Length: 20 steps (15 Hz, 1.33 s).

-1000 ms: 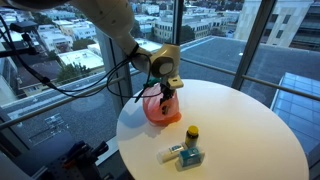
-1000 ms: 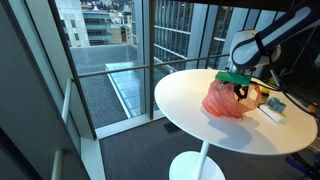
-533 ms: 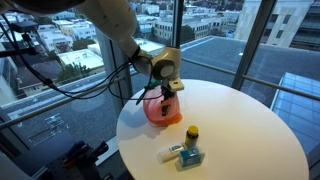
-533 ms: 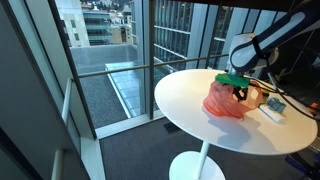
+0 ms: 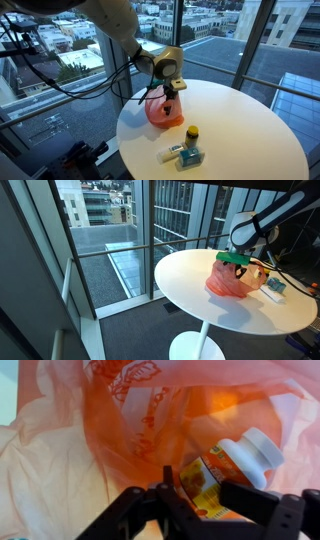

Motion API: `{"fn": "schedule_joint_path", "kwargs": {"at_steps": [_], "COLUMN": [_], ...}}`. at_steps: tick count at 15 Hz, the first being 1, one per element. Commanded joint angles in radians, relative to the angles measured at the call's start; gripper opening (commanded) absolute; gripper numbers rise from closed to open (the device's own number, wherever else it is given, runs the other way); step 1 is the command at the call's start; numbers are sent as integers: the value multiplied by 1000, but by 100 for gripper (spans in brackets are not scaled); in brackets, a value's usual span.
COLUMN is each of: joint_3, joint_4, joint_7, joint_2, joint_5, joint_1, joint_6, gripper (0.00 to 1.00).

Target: Remove the white container from the orange plastic bag and put it on the table

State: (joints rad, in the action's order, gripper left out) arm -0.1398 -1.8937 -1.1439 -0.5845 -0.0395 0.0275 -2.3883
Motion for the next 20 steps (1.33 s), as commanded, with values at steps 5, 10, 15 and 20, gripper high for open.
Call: {"fn": "schedule_joint_path", "kwargs": {"at_steps": [5,10,15,20], "joint_3": [1,-4,-10,-4], "joint_4": [-87,-148,-160,-138], "joint_7": [145,221,228,263], "joint_2": [123,191,208,188], "joint_5": [15,39,72,71], "joint_1": [-1,0,0,-4], "joint_6": [54,87,89,90], "gripper": [0,3,28,67]}}
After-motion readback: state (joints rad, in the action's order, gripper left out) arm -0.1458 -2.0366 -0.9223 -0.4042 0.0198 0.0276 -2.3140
